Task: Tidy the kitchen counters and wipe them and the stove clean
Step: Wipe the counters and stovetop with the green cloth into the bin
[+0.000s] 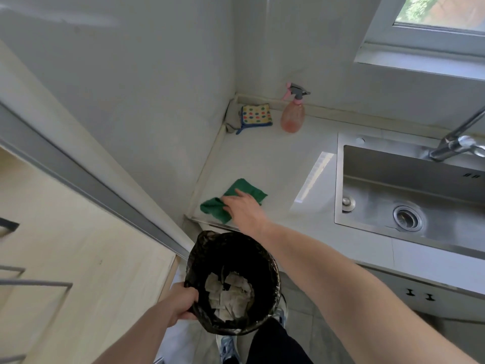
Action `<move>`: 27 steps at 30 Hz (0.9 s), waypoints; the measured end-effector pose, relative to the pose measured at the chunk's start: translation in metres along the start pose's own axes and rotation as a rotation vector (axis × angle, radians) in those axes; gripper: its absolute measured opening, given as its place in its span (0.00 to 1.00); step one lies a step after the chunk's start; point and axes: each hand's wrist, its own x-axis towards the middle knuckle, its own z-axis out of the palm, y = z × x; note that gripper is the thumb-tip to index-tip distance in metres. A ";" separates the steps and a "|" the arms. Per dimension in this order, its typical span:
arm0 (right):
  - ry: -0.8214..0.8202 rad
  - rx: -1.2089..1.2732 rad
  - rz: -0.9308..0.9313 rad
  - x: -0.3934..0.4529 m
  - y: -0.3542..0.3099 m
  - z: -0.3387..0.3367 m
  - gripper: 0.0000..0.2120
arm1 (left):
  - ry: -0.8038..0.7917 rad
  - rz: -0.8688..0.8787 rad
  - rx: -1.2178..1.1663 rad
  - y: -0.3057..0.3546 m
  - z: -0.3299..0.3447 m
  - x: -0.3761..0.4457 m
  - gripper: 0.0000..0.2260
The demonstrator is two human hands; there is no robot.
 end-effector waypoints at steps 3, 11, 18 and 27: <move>-0.214 -0.105 0.017 0.005 0.007 0.028 0.22 | 0.023 -0.010 -0.006 -0.003 0.000 0.002 0.11; -0.206 -0.313 0.071 0.012 0.010 0.033 0.25 | 0.008 -0.017 -0.004 -0.006 0.000 0.008 0.12; -0.113 -0.209 0.065 -0.032 0.010 0.026 0.08 | -0.005 0.006 -0.029 -0.008 0.008 0.012 0.13; -0.027 0.150 0.221 -0.167 -0.004 0.024 0.13 | -0.045 0.056 0.022 -0.010 0.009 -0.002 0.13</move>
